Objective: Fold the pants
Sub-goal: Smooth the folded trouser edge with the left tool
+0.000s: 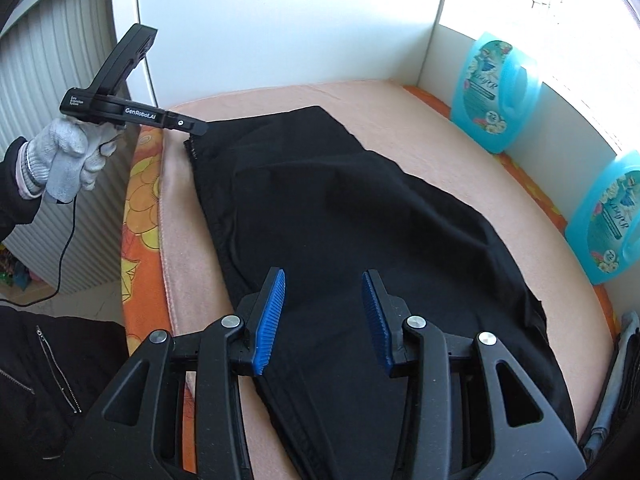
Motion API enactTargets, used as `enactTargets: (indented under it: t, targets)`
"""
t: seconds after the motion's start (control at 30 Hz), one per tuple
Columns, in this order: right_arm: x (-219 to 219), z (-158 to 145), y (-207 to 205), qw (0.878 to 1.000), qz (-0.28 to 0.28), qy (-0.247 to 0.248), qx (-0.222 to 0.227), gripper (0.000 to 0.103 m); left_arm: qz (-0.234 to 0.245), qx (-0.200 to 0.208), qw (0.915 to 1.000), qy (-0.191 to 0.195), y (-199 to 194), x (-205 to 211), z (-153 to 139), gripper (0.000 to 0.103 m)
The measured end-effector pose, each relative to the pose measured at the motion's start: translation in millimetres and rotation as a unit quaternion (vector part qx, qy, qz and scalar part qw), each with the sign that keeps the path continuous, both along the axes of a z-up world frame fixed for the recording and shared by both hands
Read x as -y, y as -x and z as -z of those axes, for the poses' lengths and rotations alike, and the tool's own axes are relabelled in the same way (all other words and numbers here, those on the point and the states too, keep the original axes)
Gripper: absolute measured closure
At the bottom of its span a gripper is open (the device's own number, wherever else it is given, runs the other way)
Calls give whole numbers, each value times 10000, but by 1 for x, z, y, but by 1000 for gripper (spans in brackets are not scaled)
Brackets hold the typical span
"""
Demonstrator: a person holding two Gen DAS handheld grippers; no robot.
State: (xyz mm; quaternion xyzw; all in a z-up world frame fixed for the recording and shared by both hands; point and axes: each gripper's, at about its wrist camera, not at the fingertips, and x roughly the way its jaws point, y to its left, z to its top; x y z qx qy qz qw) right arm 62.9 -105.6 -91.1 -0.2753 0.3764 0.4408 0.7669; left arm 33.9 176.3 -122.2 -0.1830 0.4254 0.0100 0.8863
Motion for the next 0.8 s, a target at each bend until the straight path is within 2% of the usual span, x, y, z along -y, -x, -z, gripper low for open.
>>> enactTargets:
  t: [0.13,0.2,0.23,0.4,0.47,0.63,0.8]
  targets:
    - [-26,10,11,9998,-192,60,-29,62,-194,-151,9996,123,1,-5,6,81]
    - [-37,9,14,9995,-288,-18,-125,62,-219,-85,9996,182,7,-7,2,63]
    - [-44,8,18,9993,-349,-32,-141,62,-217,-45,9995,212,9,-7,0,60]
    - [-84,13,27,9968,-774,89,-163,61,-215,-35,9978,632,16,-13,0,59]
    - [-98,22,27,9964,-816,181,-146,61,-203,-107,9977,635,16,-11,3,59]
    - [-123,41,22,9959,-830,259,-255,61,-181,-194,9970,721,13,-7,11,59]
    - [-127,50,14,9963,-684,285,-439,61,-296,-56,9950,949,15,-9,11,59]
